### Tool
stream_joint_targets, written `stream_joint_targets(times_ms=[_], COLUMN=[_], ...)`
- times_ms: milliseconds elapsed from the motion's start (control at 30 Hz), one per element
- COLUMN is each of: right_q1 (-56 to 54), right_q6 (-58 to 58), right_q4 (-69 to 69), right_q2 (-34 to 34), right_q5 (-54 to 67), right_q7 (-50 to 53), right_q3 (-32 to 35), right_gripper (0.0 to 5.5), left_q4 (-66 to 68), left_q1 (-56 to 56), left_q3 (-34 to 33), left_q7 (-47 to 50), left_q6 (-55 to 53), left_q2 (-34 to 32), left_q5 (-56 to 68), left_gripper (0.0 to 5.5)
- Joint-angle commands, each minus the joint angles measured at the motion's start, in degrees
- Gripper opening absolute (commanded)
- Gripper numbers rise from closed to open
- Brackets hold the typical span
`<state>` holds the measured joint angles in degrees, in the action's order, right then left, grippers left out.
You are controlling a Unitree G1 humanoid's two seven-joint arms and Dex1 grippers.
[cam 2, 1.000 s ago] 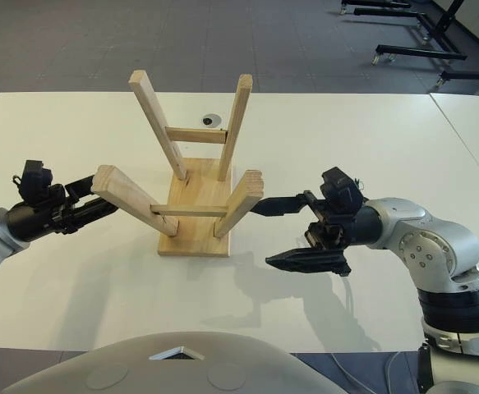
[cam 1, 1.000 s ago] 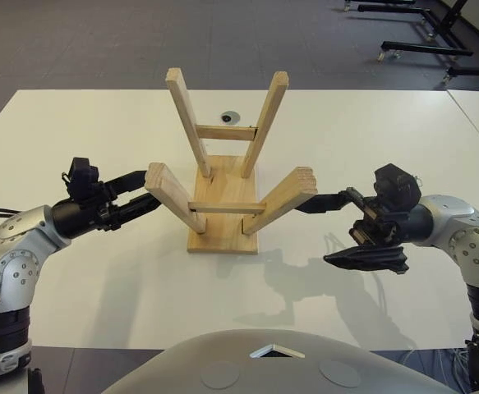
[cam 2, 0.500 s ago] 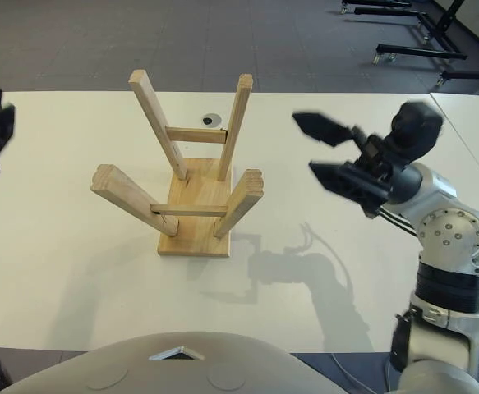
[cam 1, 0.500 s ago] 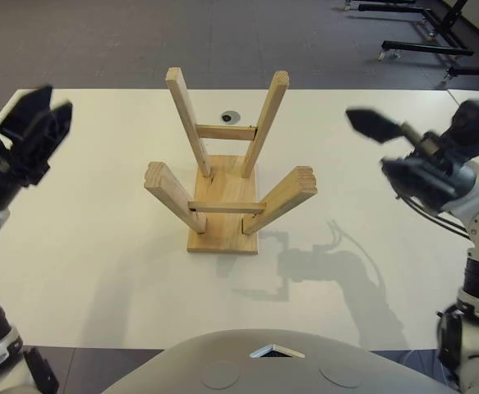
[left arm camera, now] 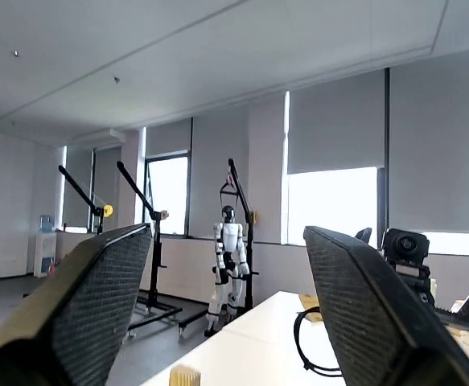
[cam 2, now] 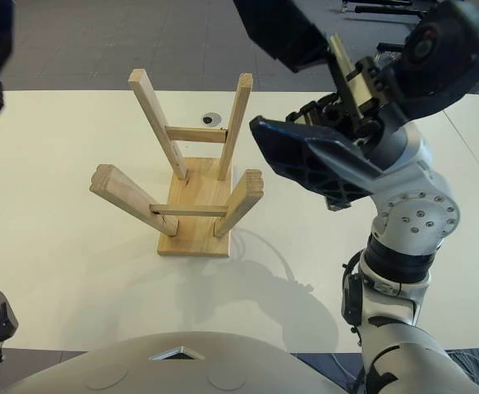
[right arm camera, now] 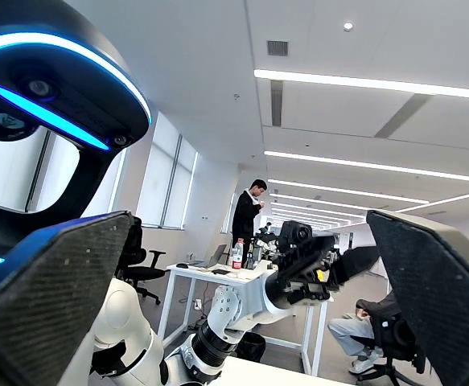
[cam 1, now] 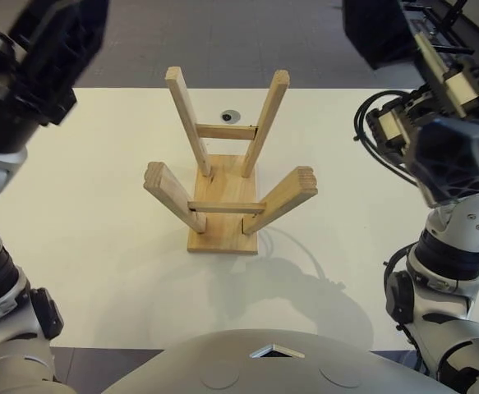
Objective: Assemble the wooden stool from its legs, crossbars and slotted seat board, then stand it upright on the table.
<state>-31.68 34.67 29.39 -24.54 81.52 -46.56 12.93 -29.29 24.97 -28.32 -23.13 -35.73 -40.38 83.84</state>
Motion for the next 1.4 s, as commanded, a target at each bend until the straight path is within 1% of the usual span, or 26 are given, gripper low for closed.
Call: stream_joint_targets(times_ms=[33, 67, 133, 200, 233, 267, 300, 333, 433, 600, 733, 867, 1000, 1133, 1200, 1300, 1367, 1400], right_q1=[-1.9, -0.5, 6.1, 13.7, 16.5, 18.4, 19.1, 18.7, 15.6, 14.0, 12.0, 5.0, -0.2, -0.9, -1.2, -1.6, -2.5, -3.0], right_q6=[0.9, 1.5, 2.2, 1.8, 0.9, 1.1, 0.8, 1.0, 0.7, -0.5, -1.2, -0.5, 0.7, 0.7, -0.9, -5.0, -10.2, -12.6], right_q4=[-0.9, -0.8, 0.3, -2.9, -5.4, -7.1, -7.8, -7.8, -6.4, -4.0, -4.3, -4.4, -5.4, -8.4, -11.6, -19.9, -27.6, -31.4], right_q2=[-1.2, -1.3, -2.7, -3.6, -4.7, -5.1, -5.2, -4.7, -2.2, 0.9, 2.9, 1.5, 0.2, -0.4, -1.4, -4.7, -6.4, -6.8], right_q5=[0.8, 0.1, -6.8, -15.7, -21.1, -23.8, -25.0, -24.0, -17.2, -10.9, -4.9, 5.2, 10.8, 9.2, 6.4, -2.3, -12.1, -16.7], right_q7=[0.4, -0.3, -5.7, -11.4, -13.8, -15.8, -17.1, -16.9, -13.8, -9.0, -4.8, 0.2, 2.4, 1.7, 0.3, -2.3, -4.3, -3.6], right_q3=[-0.5, -1.6, -7.4, -16.0, -21.0, -24.0, -25.4, -24.9, -20.3, -16.7, -11.6, -4.7, -1.6, 0.0, 2.2, 6.0, 5.9, 5.5], right_gripper=[5.37, 5.37, 5.37, 5.37, 5.37, 5.37, 5.37, 5.37, 5.37, 5.37, 5.37, 5.37, 5.37, 5.37, 5.37, 5.37, 5.37, 5.37], left_q4=[-2.9, -3.4, -3.4, 0.3, 5.9, 12.0, 16.1, 18.1, 18.6, 17.8, 15.9, 14.1, 12.2, 11.2, 11.0, 11.8, 11.5, 11.5], left_q1=[0.3, -2.3, -11.3, -22.4, -26.5, -29.2, -30.8, -31.7, -31.4, -29.0, -28.1, -28.2, -30.1, -30.4, -30.2, -30.1, -31.1, -31.6], left_q3=[1.5, 3.2, 10.4, 21.4, 26.5, 30.6, 32.7, 33.3, 31.5, 29.4, 27.9, 24.8, 21.6, 19.6, 19.0, 19.6, 20.2, 20.4], left_q7=[3.6, 4.0, 2.1, -2.5, -5.8, -7.9, -9.4, -10.5, -12.5, -12.8, -12.4, -12.0, -11.9, -11.8, -11.7, -11.9, -12.2, -12.4], left_q6=[-0.7, -1.3, -2.9, -2.8, -1.2, 1.2, 3.2, 4.7, 7.0, 8.4, 9.0, 11.2, 11.8, 10.8, 10.4, 9.8, 9.9, 10.0], left_q2=[-0.8, 0.8, 5.8, 11.1, 12.8, 14.0, 14.7, 15.0, 14.1, 13.3, 14.0, 17.3, 20.0, 20.4, 20.2, 19.8, 20.0, 20.2], left_q5=[4.1, 4.7, 2.9, -5.9, -12.1, -18.7, -22.6, -24.7, -24.5, -23.1, -21.5, -20.4, -20.0, -20.4, -21.1, -23.5, -25.6, -26.6], left_gripper=[3.45, 3.45, 3.45, 3.45, 3.45, 3.45, 3.45, 3.45, 3.45, 3.45, 3.45, 3.45, 3.45, 3.45, 3.45, 3.45, 3.45, 3.45])
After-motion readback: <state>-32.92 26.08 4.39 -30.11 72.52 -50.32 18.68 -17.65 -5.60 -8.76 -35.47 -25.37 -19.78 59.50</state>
